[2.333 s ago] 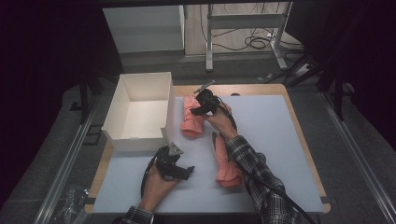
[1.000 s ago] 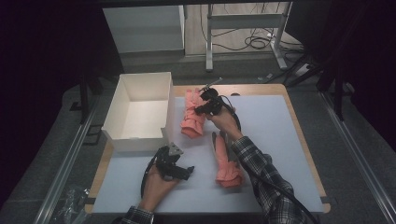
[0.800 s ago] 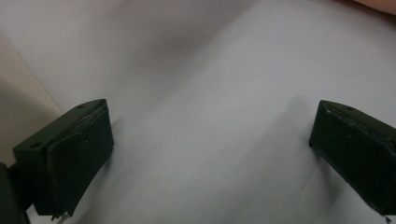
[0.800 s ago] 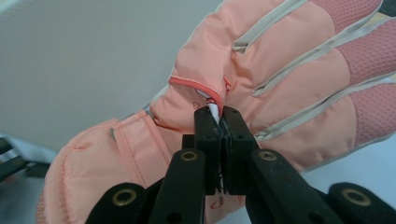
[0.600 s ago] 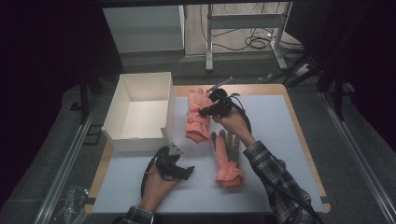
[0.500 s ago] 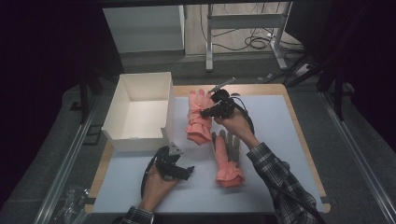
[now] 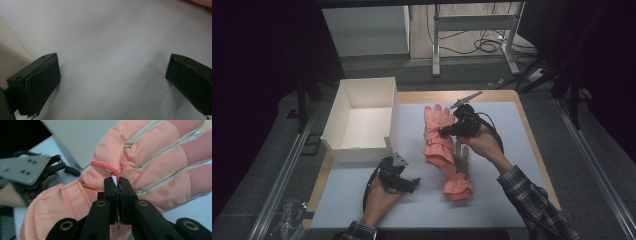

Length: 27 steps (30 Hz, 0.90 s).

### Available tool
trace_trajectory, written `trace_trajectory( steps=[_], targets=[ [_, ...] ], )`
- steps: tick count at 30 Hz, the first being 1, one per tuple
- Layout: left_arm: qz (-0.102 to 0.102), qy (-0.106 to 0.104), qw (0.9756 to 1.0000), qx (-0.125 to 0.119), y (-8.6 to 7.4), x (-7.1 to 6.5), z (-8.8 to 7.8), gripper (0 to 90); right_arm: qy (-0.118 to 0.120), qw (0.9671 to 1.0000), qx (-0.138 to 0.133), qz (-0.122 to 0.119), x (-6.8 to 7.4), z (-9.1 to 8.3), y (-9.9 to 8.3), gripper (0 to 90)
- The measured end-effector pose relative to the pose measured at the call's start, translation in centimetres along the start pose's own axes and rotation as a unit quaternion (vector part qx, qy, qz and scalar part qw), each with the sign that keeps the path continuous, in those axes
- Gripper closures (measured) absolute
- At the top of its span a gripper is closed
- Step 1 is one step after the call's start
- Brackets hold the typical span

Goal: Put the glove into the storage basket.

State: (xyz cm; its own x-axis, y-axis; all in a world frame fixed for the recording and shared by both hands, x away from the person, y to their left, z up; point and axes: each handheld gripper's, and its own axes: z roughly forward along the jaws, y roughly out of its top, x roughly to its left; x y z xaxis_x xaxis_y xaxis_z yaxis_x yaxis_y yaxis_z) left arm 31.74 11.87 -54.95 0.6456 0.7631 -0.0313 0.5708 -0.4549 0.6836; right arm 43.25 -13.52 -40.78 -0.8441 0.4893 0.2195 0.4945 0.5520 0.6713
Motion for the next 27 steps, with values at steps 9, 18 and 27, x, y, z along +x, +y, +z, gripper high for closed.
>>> trace_trajectory(
  steps=[9,18,27],
  targets=[
    [0.001,0.0,1.0,0.001,0.0,0.0,0.0,0.0,0.007,1.0,0.0,-0.003,1.2,-3.0,-2.8,86.2],
    [0.001,0.0,1.0,0.0,0.0,0.0,0.0,0.0,0.008,0.9997,0.023,-0.002,2.3,-4.0,-6.1,86.1],
    [0.001,0.0,1.0,0.0,0.0,0.0,0.0,0.0,-0.015,0.9985,0.052,0.002,1.5,-1.1,-8.6,85.7]
  ],
)
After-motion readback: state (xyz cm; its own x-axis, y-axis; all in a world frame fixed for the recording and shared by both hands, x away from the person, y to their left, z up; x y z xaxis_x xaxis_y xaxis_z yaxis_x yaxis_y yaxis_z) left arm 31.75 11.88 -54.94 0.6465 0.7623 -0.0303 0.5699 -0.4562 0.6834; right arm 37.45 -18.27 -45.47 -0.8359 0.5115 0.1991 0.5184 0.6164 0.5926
